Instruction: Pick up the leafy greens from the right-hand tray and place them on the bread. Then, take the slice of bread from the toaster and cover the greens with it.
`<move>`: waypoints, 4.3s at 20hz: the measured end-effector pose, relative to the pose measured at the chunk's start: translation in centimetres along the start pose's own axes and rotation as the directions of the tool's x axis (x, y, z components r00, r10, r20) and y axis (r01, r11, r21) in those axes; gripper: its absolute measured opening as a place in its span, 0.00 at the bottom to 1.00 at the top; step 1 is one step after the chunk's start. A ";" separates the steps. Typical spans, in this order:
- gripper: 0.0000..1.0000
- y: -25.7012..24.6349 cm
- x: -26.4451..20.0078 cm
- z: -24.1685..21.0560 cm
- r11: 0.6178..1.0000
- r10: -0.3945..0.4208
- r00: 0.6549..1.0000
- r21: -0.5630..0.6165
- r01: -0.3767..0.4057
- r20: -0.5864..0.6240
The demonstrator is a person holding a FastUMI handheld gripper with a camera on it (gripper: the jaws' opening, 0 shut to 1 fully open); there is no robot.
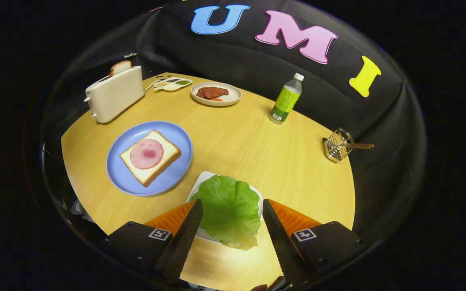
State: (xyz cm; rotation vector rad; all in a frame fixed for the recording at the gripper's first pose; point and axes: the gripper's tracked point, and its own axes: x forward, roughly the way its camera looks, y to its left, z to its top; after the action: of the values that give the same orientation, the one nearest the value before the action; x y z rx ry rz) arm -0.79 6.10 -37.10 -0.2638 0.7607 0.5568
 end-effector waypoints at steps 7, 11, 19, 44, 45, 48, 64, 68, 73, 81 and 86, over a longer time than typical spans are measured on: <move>0.88 0.1 3.9 -2.1 0.995 0.100 0.991 0.022 -0.098 -0.090; 0.77 0.8 5.1 -4.0 0.989 0.150 0.976 0.029 -0.148 -0.159; 0.10 0.9 5.3 -4.0 0.976 0.164 0.971 0.170 -0.134 -0.173; 0.09 9.5 -4.3 9.8 0.969 0.222 0.974 0.095 -0.226 0.056; 0.09 10.4 -4.0 10.2 0.968 0.231 0.971 0.089 -0.235 0.055; 0.09 12.8 -2.8 11.3 0.961 0.262 0.964 0.081 -0.265 0.049; 0.70 15.8 1.6 12.6 0.963 0.266 0.963 0.038 -0.267 0.029; 0.71 15.7 0.7 13.6 0.963 0.262 0.964 0.055 -0.265 0.055; 0.71 18.0 -2.7 20.8 0.955 0.283 0.937 0.030 -0.295 0.203; 0.73 25.3 -6.1 33.8 0.946 0.312 0.890 -0.019 -0.325 0.332; 0.73 31.6 -5.2 38.7 0.936 0.349 0.874 -0.070 -0.346 0.337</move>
State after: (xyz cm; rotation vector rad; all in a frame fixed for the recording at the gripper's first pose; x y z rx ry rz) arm 0.68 46.41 -7.14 -0.0288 0.4625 0.9221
